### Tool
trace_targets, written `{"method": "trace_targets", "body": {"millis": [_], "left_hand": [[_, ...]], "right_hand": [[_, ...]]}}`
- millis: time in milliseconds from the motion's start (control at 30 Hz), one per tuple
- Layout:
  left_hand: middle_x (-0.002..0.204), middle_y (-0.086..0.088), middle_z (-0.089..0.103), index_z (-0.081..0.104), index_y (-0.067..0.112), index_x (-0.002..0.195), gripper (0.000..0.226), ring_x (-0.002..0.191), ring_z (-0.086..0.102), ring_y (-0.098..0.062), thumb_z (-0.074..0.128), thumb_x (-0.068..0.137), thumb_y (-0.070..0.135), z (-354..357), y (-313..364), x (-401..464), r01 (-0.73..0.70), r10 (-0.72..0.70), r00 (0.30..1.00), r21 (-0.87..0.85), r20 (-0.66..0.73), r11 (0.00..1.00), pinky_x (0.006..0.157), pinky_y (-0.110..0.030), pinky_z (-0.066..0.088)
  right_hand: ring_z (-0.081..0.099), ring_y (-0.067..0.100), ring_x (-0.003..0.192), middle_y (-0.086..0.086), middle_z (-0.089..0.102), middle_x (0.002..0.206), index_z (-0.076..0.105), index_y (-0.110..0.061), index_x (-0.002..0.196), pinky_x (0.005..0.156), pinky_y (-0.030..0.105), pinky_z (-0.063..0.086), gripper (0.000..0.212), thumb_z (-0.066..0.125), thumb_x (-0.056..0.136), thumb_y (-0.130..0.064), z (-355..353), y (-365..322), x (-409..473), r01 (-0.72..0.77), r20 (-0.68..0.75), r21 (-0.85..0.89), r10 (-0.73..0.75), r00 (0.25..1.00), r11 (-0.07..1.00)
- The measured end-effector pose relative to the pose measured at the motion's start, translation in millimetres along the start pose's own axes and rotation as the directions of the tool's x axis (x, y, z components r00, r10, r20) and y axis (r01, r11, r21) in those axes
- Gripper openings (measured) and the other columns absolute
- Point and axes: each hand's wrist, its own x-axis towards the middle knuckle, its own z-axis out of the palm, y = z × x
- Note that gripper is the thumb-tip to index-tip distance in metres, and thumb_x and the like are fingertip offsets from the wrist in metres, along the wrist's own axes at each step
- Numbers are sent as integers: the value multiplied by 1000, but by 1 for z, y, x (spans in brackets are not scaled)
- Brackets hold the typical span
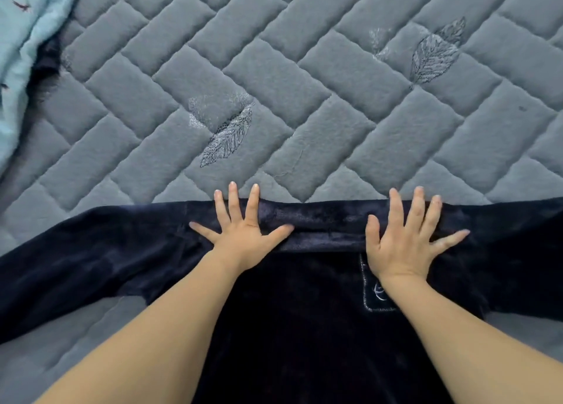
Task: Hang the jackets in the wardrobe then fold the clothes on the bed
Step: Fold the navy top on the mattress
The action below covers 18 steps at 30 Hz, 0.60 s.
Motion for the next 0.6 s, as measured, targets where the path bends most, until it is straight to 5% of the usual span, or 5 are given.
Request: {"method": "trace_targets", "body": {"millis": [333, 600], "left_hand": [[134, 14, -59, -35, 53, 136, 113, 125, -55, -18, 19, 50, 102, -6, 5, 5, 56, -60, 994, 49, 86, 997, 86, -77, -25], [123, 16, -66, -50, 61, 113, 105, 120, -60, -15, 17, 45, 105, -7, 5, 5, 45, -46, 997, 22, 64, 999, 79, -75, -31]], "right_hand": [[5, 35, 148, 10, 16, 160, 38, -21, 146, 99, 82, -1, 66, 21, 92, -56, 6, 2, 6, 3, 15, 7, -4, 1000, 1000], [9, 36, 147, 12, 21, 158, 40, -19, 144, 100, 81, -1, 64, 24, 93, -54, 3, 0, 3, 24, -34, 0, -24, 999, 1000]]}}
